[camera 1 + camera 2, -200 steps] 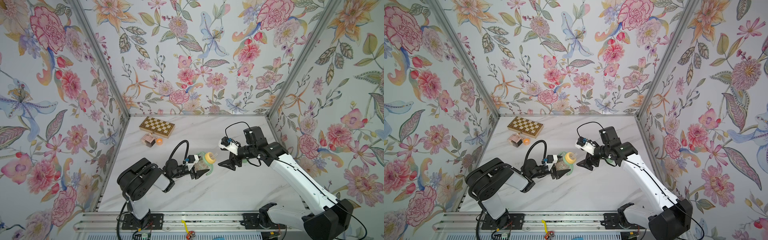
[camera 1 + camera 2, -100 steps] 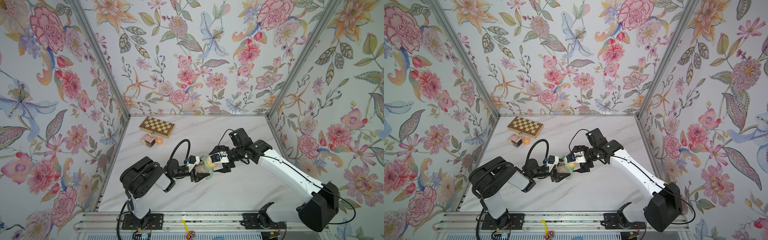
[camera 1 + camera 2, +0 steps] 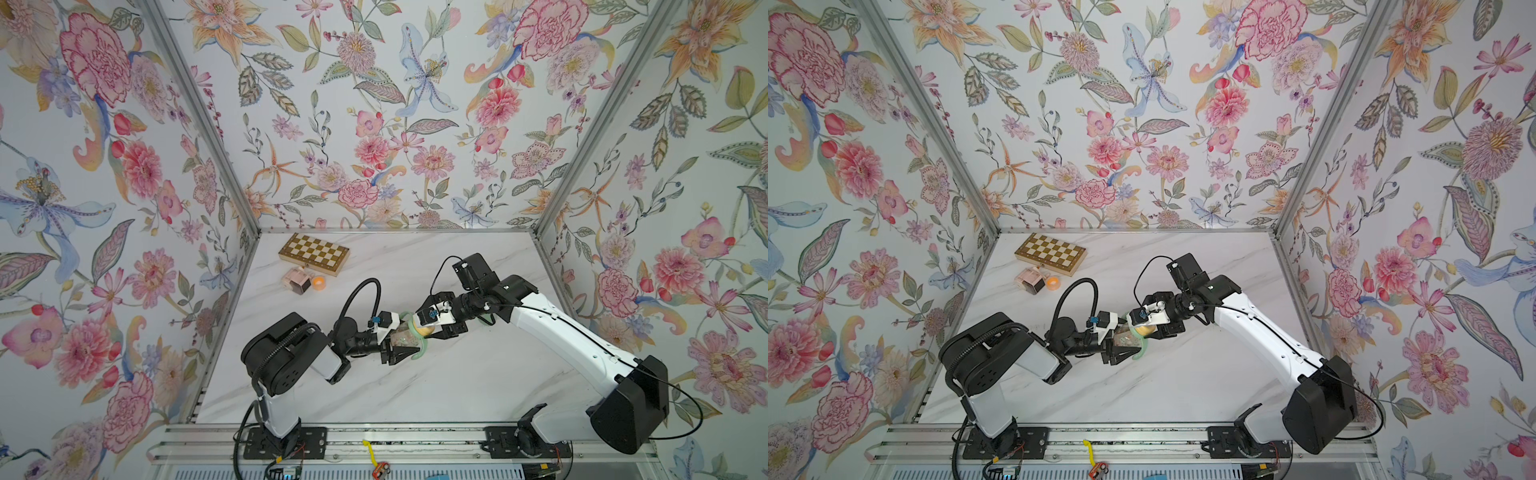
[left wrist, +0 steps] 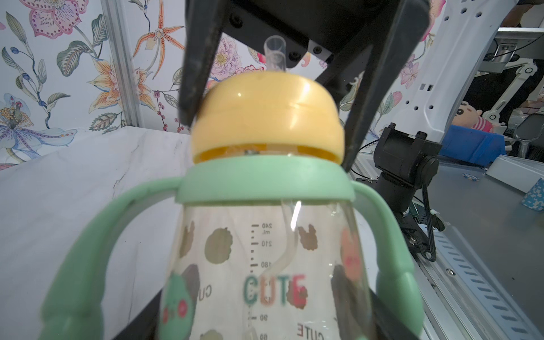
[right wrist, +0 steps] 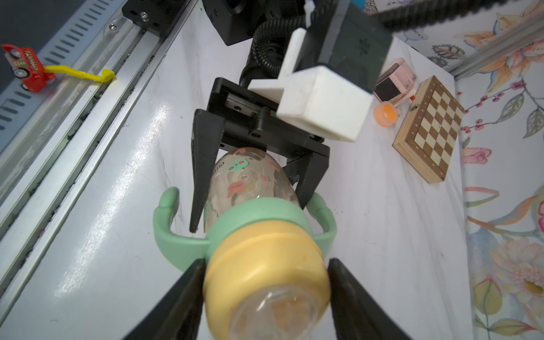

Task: Assemble the baby bottles
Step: Screw the nipple onto the baby bottle.

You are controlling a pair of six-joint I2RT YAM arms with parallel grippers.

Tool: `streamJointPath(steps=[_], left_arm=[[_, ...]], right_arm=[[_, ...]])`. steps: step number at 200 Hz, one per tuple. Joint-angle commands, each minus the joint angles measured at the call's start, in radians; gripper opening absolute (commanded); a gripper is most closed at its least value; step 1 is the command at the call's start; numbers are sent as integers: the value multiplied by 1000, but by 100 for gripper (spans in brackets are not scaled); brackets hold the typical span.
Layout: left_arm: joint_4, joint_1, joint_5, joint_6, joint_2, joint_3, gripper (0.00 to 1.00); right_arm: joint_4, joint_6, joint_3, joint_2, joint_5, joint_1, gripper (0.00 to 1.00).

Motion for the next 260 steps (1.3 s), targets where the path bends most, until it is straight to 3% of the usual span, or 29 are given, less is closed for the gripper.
streamJointPath(steps=[1, 24, 40, 54, 69, 78, 84, 90, 100, 114, 142, 160, 178, 192, 200, 209, 217, 227, 243, 260], left_arm=[[275, 13, 16, -4, 5, 23, 0], [270, 16, -34, 33, -6, 16, 0], [223, 15, -208, 144, -40, -20, 0], [182, 9, -454, 287, -78, -60, 0], [113, -17, -670, 462, -87, -65, 0], [113, -22, -728, 509, -80, -66, 0], [133, -22, -742, 526, -75, -73, 0], [152, -22, -748, 535, -71, -80, 0], [165, -23, -755, 541, -71, -84, 0], [139, -22, -731, 539, -85, -84, 0], [172, -22, -668, 487, -92, -102, 0], [193, -20, -627, 444, -99, -113, 0], [207, -9, -516, 358, -115, -114, 0], [223, 17, -326, 239, -121, -91, 0], [262, 31, -209, 140, -102, -70, 0], [276, 38, -113, 58, -84, -38, 0], [276, 40, -68, 18, -74, -18, 0], [276, 35, -40, 2, -69, -7, 0], [276, 35, -10, -11, -57, 5, 0], [276, 37, 23, -36, -36, 21, 0]], right_arm=[[-47, 18, 33, 2, -14, 14, 56], [-47, 126, 42, 9, -25, 23, 51], [-17, 355, 78, 22, -29, 24, 53], [53, 794, 154, 61, 62, 14, 53], [18, 1327, 346, 181, 176, -17, 56], [-107, 1586, 481, 294, 92, -61, 39], [-153, 1683, 518, 335, -17, -71, 38], [-146, 1756, 510, 335, -26, -56, 48], [-139, 1819, 509, 312, 60, -38, 54], [-111, 1886, 500, 274, 46, -59, 69], [-20, 1929, 430, 155, 41, -107, 82], [2, 1893, 401, 91, 39, -163, 85], [27, 1758, 372, 55, -9, -230, 87], [24, 1339, 331, 13, -92, -228, 82], [25, 987, 224, -57, -105, -205, 86], [47, 588, 47, -158, -71, -176, 91], [119, 363, -92, -236, 29, -138, 99], [192, 190, -186, -281, 58, -140, 100], [181, 92, -166, -251, 47, -162, 98], [191, -29, -169, -239, 109, -109, 97]])
